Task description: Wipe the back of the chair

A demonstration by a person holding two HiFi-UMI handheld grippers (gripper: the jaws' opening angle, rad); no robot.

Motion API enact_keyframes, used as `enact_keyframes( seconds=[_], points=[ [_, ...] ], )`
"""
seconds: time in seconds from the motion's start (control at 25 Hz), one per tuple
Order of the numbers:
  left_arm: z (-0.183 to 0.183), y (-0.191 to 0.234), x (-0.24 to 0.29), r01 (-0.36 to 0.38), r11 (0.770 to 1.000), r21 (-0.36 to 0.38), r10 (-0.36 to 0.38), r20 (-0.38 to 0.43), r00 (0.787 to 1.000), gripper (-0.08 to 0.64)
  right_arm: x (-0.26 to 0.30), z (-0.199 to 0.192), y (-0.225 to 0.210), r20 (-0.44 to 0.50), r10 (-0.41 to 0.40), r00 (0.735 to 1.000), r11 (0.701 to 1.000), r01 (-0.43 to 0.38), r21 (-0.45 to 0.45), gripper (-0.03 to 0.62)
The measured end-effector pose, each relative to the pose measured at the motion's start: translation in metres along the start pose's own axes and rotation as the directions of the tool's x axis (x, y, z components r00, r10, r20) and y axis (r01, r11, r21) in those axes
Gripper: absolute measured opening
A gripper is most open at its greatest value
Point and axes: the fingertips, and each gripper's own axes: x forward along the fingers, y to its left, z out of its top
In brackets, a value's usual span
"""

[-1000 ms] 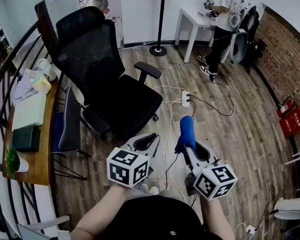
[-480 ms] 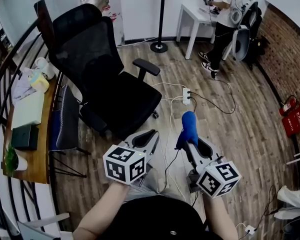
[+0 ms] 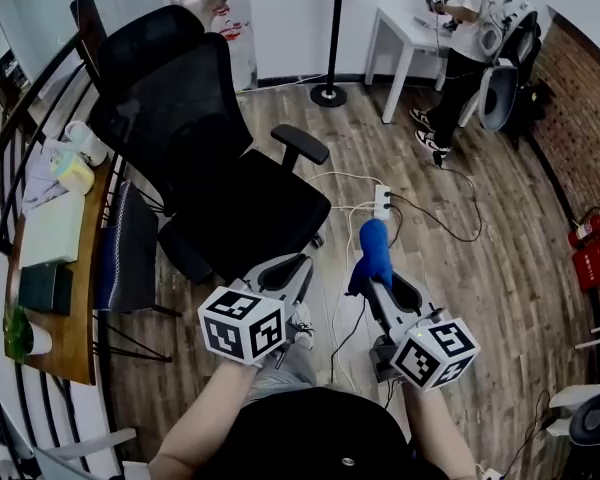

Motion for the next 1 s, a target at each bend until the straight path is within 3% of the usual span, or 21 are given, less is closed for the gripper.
enact_keyframes(
  seconds=[0.36,0.6,0.84,1.0],
  points=[
    [0.077,0.094,0.057,-0.087,0.996,-0.026,0.089,0.056,0.995,0.046,0.141,0.064,-0.02,-0.008,0.114,0.993,0.992,-0.115,-0.051,0.084],
    [0.12,0.165,0.069,-0.173,0.983,-0.063,0.179,0.103,0.978,0.046,0.228,0.083,-0.014,-0.048,0.211,0.976,0.974,-0.214,-0.078,0.084],
    [0.138,0.208,0.059,-0.255,0.963,-0.082,0.264,0.13,0.956,0.046,0.287,0.084,0.009,-0.105,0.32,0.942,0.94,-0.33,-0.089,0.084],
    [0.154,0.239,0.039,-0.335,0.935,-0.114,0.351,0.177,0.92,0.046,0.321,0.088,0.033,-0.142,0.405,0.903,0.898,-0.422,-0.121,0.084]
  ],
)
